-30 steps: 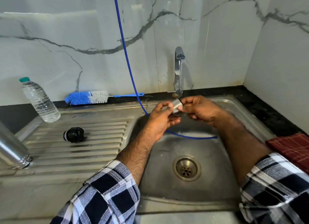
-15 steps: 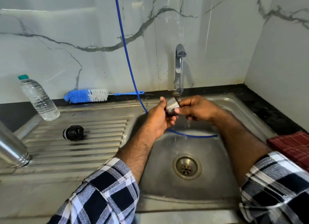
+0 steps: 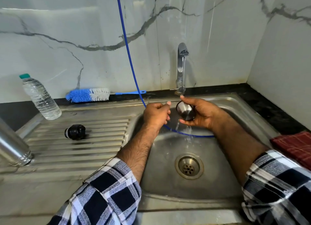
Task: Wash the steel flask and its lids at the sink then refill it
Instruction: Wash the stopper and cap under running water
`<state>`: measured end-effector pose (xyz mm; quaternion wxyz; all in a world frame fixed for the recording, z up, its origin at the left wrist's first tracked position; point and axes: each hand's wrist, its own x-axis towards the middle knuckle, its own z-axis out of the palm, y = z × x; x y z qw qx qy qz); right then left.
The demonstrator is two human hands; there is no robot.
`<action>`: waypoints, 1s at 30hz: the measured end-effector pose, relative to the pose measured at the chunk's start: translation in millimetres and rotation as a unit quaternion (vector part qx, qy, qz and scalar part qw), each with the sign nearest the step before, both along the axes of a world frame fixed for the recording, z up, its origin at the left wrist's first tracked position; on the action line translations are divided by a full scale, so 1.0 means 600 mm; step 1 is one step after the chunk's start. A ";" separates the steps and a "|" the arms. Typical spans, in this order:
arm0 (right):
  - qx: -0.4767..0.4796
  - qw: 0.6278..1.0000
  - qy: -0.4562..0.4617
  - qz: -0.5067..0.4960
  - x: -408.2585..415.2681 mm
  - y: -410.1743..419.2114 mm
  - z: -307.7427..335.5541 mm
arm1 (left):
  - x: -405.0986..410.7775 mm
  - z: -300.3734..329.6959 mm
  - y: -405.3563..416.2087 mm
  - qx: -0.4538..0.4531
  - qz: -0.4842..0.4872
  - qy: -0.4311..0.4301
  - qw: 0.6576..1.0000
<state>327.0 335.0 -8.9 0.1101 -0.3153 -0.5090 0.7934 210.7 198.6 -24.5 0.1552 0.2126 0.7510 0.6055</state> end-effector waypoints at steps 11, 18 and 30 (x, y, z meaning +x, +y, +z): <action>0.475 0.814 -0.302 0.146 -0.020 -0.028 0.007 | -0.010 -0.022 0.003 -0.055 -0.026 -0.017 0.998; 0.538 0.802 -0.245 0.087 0.016 -0.009 0.020 | 0.000 -0.026 0.007 -0.061 -0.042 -0.016 0.997; 0.587 0.787 -0.161 -0.102 0.063 -0.010 0.035 | 0.009 -0.008 0.005 0.031 -0.068 -0.014 0.997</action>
